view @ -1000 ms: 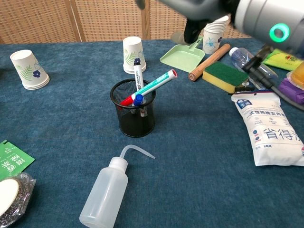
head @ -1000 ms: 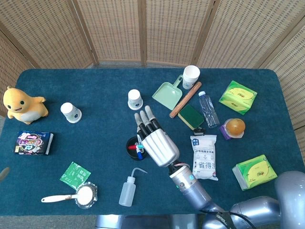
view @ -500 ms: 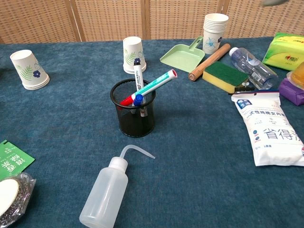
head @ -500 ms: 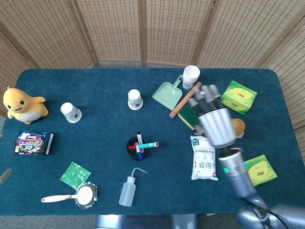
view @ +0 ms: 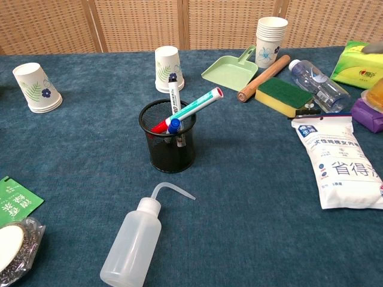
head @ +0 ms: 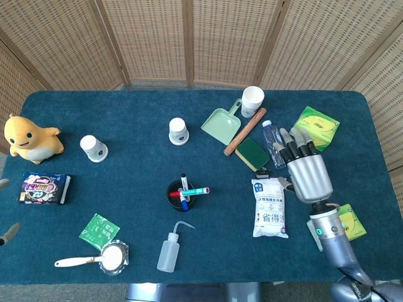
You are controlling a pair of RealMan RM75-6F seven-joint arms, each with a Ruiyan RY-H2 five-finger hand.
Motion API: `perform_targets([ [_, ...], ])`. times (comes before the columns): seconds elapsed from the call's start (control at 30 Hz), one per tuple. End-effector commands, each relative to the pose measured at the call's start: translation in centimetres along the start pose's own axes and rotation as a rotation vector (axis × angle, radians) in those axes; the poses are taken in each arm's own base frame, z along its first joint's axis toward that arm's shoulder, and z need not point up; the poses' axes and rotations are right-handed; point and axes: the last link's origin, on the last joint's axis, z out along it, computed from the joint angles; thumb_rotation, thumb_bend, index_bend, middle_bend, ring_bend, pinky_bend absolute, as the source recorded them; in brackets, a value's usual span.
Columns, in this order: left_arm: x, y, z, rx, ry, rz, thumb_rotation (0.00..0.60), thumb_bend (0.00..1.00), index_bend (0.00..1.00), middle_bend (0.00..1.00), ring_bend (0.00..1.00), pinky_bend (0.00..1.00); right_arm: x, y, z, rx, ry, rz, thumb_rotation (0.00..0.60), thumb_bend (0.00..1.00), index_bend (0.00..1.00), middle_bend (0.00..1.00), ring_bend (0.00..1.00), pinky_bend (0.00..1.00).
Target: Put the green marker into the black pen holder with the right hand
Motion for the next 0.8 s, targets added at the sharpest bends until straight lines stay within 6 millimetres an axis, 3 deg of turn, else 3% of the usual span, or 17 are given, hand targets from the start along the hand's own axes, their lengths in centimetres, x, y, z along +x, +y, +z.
perform_targets([
  [0.03, 0.1, -0.1, 0.0, 0.003, 0.002, -0.003, 0.6, 0.28, 0.14, 0.0, 0.0, 0.0, -1.3, 0.0, 0.4, -0.016, -0.022, -0.005, 0.6, 0.03, 0.24, 0.08, 0.02, 0.13],
  [0.17, 0.1, -0.2, 0.1, 0.005, -0.002, -0.003, 0.6, 0.28, 0.14, 0.0, 0.0, 0.0, -2.4, 2.2, -0.5, -0.071, -0.063, -0.005, 0.6, 0.01, 0.24, 0.08, 0.02, 0.13],
  [0.4, -0.1, 0.0, -0.1, 0.005, -0.009, 0.008, 0.6, 0.28, 0.14, 0.0, 0.0, 0.0, -2.6, 8.3, -5.3, -0.278, -0.18, 0.002, 0.6, 0.0, 0.13, 0.03, 0.0, 0.08],
  [0.57, -0.2, 0.2, -0.3, 0.006, -0.009, 0.013, 0.6, 0.28, 0.14, 0.0, 0.0, 0.0, -2.1, 9.9, -7.8, -0.37, -0.213, 0.037, 0.6, 0.0, 0.04, 0.0, 0.0, 0.0],
  [0.8, -0.9, 0.7, -0.8, -0.005, -0.012, 0.05, 0.6, 0.28, 0.14, 0.0, 0.0, 0.0, -1.0, 10.9, -11.5, -0.414, -0.159, 0.081, 0.6, 0.0, 0.04, 0.0, 0.0, 0.0],
])
